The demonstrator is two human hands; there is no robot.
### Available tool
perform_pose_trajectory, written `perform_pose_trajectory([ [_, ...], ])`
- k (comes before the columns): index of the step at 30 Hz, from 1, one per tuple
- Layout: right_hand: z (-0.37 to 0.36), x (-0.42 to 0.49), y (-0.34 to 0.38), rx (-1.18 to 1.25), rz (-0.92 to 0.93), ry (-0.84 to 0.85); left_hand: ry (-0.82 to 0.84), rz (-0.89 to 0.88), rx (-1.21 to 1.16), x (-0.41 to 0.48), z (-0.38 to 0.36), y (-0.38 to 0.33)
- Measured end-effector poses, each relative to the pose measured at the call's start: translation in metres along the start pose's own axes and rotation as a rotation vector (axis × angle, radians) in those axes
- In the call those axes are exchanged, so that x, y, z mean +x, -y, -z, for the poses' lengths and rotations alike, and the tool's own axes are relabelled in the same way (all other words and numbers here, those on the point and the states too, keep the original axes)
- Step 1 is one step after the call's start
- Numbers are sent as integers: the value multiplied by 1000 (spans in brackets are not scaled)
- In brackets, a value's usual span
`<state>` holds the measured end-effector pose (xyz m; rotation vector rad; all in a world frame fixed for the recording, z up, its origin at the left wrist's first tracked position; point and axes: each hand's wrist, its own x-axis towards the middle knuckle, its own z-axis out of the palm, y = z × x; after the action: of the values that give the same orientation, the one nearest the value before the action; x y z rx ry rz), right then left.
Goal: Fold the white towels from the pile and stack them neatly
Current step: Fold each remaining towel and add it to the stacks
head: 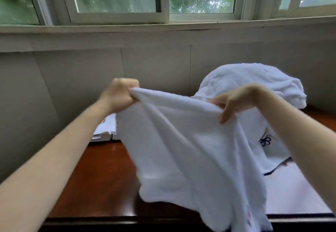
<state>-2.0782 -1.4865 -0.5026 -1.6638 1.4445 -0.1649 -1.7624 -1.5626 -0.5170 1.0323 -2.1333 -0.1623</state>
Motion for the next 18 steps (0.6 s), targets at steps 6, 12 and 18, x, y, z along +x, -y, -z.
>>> perform_pose_trajectory([
  [6, 35, -1, 29, -477, 20, -1270, -557, 40, 520, 33, 71, 26],
  [12, -3, 4, 25, -759, 194, -1399, -546, -95, 560, 2, 87, 43],
  [18, -81, 26, -58, -638, -200, -5, 1185, 469, 520, -96, 40, 62],
])
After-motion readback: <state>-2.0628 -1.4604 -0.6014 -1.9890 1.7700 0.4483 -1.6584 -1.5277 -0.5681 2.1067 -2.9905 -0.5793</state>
